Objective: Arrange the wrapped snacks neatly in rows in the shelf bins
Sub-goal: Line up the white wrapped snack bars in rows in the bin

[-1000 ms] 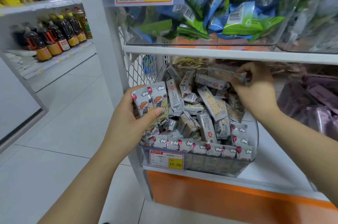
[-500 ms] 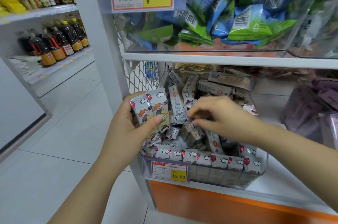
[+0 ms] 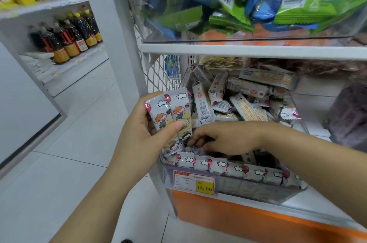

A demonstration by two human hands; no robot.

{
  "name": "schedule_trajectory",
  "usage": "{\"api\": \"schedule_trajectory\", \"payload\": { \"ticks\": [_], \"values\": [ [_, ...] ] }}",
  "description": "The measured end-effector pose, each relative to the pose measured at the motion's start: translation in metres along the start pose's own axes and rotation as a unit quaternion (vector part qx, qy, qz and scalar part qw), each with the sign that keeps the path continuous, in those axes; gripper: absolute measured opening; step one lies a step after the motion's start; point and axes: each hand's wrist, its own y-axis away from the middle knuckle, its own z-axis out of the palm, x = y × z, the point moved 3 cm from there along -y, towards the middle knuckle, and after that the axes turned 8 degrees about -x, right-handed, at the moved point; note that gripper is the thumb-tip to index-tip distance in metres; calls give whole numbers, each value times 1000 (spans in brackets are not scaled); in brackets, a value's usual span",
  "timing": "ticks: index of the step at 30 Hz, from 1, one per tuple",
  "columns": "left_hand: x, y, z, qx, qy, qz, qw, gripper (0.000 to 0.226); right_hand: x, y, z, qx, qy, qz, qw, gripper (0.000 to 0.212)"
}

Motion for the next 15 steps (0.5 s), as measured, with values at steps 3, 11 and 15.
{"api": "schedule_trajectory", "payload": {
  "ticks": [3, 11, 15],
  "values": [
    [0, -1, 0, -2, 0, 1, 1000, 43, 4, -1, 2, 20, -74, -14, 997, 31],
    [1, -1, 2, 7, -7, 2, 1000, 43, 11, 0, 9, 107, -198, -49, 973, 31],
    [2, -2, 2, 12, -7, 3, 1000, 43, 8, -2, 9, 113, -115, -48, 986, 30]
  ]
}}
